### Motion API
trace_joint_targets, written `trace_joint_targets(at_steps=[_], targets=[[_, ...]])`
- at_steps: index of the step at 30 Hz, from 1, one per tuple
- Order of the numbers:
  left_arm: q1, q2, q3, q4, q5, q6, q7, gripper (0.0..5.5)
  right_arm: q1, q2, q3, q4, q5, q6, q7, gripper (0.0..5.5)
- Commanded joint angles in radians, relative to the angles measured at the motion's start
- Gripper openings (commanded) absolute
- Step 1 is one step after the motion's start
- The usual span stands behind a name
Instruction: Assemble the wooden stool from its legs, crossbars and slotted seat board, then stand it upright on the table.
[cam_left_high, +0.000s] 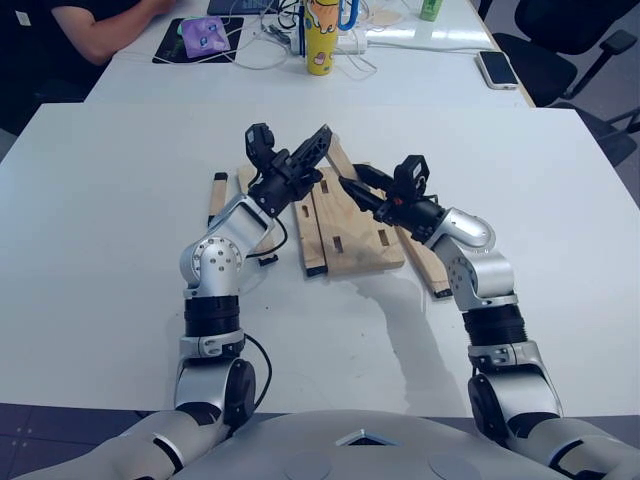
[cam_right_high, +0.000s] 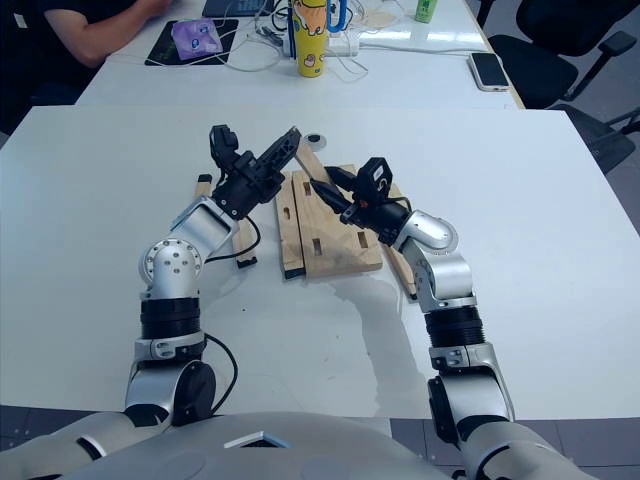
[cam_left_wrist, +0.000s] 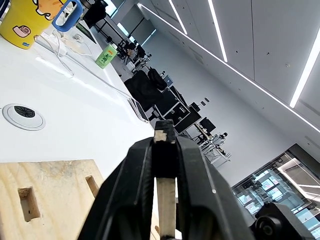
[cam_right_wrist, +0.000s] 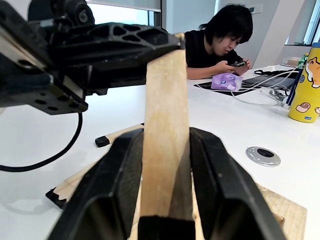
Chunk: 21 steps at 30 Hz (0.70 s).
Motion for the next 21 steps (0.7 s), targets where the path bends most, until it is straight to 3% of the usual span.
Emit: trace_joint_targets(at_steps=[1, 7, 14, 21], targets=[[-0.012, -0.001, -0.008, 0.004, -0.002, -0.009, -0.018, 0.46, 0.006, -0.015, 0.008, 0.005, 0.004, 0.027, 0.018, 1.33], [-0.003, 0.013, 0.012, -0.002, 0.033, -0.071, -0.006, 0.46, 0.039, -0.088, 0.077, 0.047, -0.081, 0.0, 0.067, 2.36], [0.08, 0.023, 0.002, -0.108, 0.218, -0.256, 0.104, 0.46, 0.037, -0.157, 0.067, 0.149, -0.155, -0.041, 0.053, 2.38], [0.218, -0.061, -0.091, -0.139, 0.354, -0.341, 0.229, 0.46, 0.003, -0.14, 0.05, 0.201, -0.177, -0.076, 0.0, 2.38]])
